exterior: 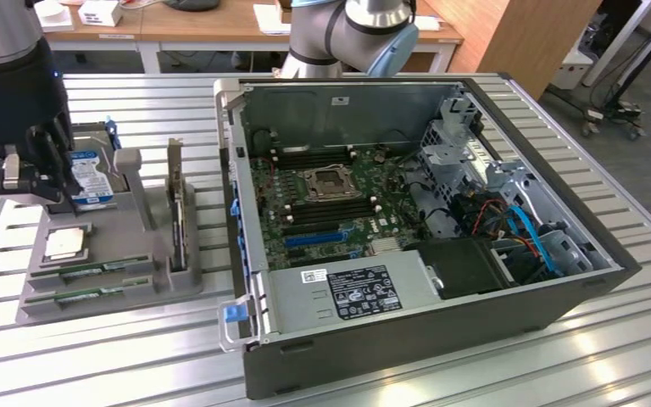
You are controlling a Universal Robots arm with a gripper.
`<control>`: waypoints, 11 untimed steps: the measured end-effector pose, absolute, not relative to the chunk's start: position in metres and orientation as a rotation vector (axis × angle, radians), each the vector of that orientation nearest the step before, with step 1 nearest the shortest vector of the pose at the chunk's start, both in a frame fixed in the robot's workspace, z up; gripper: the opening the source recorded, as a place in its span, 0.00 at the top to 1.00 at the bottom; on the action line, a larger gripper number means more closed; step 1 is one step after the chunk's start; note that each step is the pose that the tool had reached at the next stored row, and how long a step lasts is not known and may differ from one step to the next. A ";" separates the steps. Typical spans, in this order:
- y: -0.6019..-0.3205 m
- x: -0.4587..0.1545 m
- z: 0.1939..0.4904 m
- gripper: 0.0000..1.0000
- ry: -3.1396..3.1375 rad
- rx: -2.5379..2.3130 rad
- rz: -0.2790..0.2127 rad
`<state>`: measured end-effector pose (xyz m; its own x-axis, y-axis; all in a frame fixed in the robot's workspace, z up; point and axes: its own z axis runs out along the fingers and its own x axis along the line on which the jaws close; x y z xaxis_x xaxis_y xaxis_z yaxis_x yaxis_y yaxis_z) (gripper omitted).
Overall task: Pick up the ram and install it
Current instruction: 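Pick up the ram and move it above insertion slot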
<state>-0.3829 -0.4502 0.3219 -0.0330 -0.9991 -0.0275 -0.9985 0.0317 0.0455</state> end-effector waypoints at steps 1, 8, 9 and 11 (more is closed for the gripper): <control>-0.450 -0.383 0.321 0.69 -2.248 2.176 -0.081; -0.450 -0.383 0.314 0.69 -2.248 2.176 -0.081; -0.450 -0.383 0.313 0.69 -2.248 2.176 -0.081; -0.450 -0.383 0.312 0.69 -2.248 2.176 -0.081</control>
